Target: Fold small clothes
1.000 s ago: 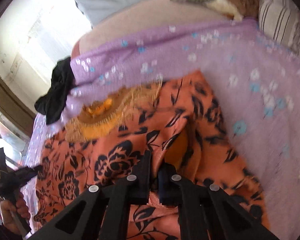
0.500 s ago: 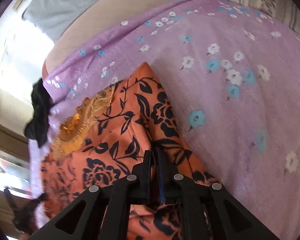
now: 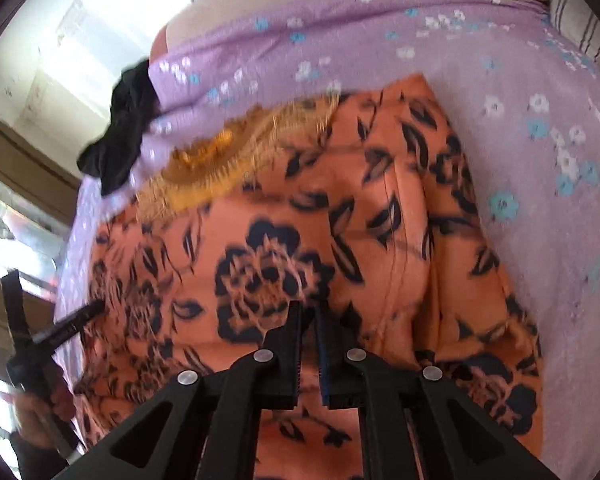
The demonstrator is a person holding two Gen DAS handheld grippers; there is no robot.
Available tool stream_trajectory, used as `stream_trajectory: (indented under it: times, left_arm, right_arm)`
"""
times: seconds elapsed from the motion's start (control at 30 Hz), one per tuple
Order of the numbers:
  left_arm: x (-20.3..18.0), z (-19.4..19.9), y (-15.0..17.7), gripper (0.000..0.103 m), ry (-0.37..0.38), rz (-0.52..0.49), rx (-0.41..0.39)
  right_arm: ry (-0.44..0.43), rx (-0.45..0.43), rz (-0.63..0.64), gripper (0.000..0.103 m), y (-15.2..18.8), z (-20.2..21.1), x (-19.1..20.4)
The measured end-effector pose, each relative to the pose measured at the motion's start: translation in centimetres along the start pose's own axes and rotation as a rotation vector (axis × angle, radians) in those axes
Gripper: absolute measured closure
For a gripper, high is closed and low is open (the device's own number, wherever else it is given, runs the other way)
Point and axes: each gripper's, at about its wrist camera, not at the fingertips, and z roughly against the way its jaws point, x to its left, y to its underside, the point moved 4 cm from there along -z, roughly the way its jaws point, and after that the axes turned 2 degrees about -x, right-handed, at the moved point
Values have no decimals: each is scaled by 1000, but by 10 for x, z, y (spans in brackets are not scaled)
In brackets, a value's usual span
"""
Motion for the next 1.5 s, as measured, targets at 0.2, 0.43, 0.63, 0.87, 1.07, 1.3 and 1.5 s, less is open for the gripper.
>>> stream_trajectory:
  times: [0.2,0.43,0.63,0.87,1.07,1.3,1.5]
  left_arm:
    - [-2,-23,-12,46,-4,33,24]
    - [-2,5,-4,46,49,25,11]
    - [27,53,38,46,46,40,-20]
    - [76,107,127,21,-4,116,-73]
    - [83,116,190,21,31,119,13]
    - [80,115,233,21,87,129,85]
    - [77,126,246,65,94,95,62]
  right_arm:
    - [57,10,-100,96,-16,-31,-23]
    - [-47,16,-59,93,-7,-3,-4]
    - [-106,55,99,93,35,32,17]
    - [-125,-10,136,93,87,99,-7]
    - [-85,-33,35,93,139,154,-47]
    - [-14,90,-60,93,199,175,-94]
    - [-30,108,-169,93,218,180,-120]
